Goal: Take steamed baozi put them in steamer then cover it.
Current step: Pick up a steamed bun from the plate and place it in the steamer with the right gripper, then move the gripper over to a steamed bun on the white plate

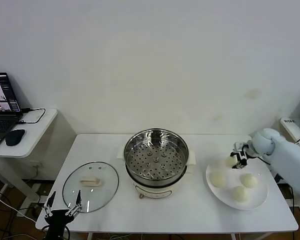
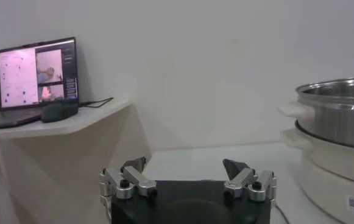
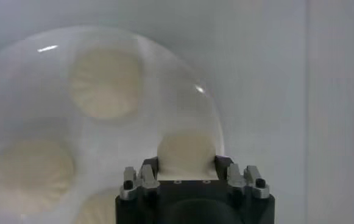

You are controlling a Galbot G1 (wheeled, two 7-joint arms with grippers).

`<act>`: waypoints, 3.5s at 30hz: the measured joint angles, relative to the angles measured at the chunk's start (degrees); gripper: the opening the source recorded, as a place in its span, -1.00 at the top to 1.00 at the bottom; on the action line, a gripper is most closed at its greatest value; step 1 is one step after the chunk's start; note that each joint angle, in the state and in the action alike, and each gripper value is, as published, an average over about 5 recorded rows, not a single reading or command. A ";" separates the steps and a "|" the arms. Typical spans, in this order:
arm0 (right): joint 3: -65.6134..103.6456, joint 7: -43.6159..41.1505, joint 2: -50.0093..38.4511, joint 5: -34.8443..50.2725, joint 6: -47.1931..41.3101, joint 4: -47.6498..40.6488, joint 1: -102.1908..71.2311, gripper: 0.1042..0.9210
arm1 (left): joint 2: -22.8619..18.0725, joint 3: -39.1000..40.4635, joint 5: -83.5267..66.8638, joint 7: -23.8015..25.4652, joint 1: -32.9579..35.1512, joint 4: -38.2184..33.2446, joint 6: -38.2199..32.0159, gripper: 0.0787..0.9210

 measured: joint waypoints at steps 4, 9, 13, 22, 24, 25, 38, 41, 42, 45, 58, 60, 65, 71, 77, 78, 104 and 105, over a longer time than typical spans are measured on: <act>-4.64 0.58 -0.99 4.58 -0.14 3.76 6.82 -0.16 | 0.27 0.45 -0.03 0.00 -0.45 0.00 0.07 -0.77; -12.08 1.63 0.36 10.34 0.14 7.24 17.38 -0.17 | 0.45 0.76 -0.27 -0.04 -1.02 0.10 0.03 -0.77; -17.99 2.65 3.74 14.29 1.15 8.72 25.27 -0.16 | 0.55 0.73 -0.51 -0.07 -1.51 0.38 -0.06 -0.77; -28.49 5.11 14.86 17.81 8.03 8.49 34.25 -0.16 | 0.39 0.67 -0.68 -0.13 -2.53 0.35 -0.04 -0.77; -30.19 5.47 17.58 17.39 10.47 7.65 34.92 -0.16 | 0.41 0.46 -0.81 -0.16 -2.52 0.24 0.00 -0.77; -30.96 5.63 18.92 16.97 11.80 7.13 35.13 -0.16 | 0.41 0.34 -0.88 -0.17 -2.48 0.16 0.02 -0.77; -36.43 7.69 30.42 5.01 27.44 0.37 33.54 -0.18 | -0.57 -0.29 -0.96 -0.31 -2.12 -0.93 0.09 -0.77; -36.68 8.30 31.92 1.96 30.02 -1.07 32.51 -0.18 | -0.82 -0.22 -0.92 -0.34 -2.20 -1.05 0.15 -0.77; -36.72 8.50 32.31 1.01 30.79 -1.56 32.15 -0.18 | -0.90 -0.20 -0.91 -0.35 -2.22 -1.13 0.17 -0.77; -36.87 9.13 33.16 -1.72 32.94 -2.95 30.99 -0.18 | -1.02 -0.19 -0.88 -0.36 -2.22 -1.32 0.21 -0.77; -36.64 11.91 35.98 -10.25 39.15 -7.59 26.88 -0.33 | -1.02 -0.48 -0.94 -0.42 -2.11 -1.90 0.23 -0.77; -36.46 12.38 36.26 -10.83 39.69 -7.96 26.76 -0.48 | -1.07 -0.44 -0.94 -0.44 -2.10 -2.03 0.23 -0.77; -36.55 12.32 35.88 -10.00 39.50 -7.52 27.38 -0.72 | -1.22 -0.35 -0.94 -0.44 -2.04 -2.32 0.26 -0.77; -36.55 8.38 32.70 -1.27 31.60 -2.46 31.69 -0.76 | -0.92 -0.39 -1.08 -0.38 -2.07 -2.93 0.77 -0.77; -37.03 4.33 25.10 9.50 17.61 5.97 38.09 -0.76 | -0.21 -0.78 -1.89 -0.81 -2.15 -3.92 1.83 -0.77; -37.27 3.93 23.46 11.08 15.32 7.50 39.15 -0.76 | -0.07 -0.83 -2.07 -1.03 -2.18 -4.10 2.18 -0.77; -35.67 1.84 -12.71 15.25 -7.54 28.00 27.68 -0.76 | 3.26 0.87 -3.39 -2.49 -5.11 -4.84 10.20 -0.77; -34.22 1.87 -12.93 14.62 -7.62 27.81 25.54 -0.76 | 3.30 0.89 -3.37 -2.48 -5.14 -4.84 10.34 -0.77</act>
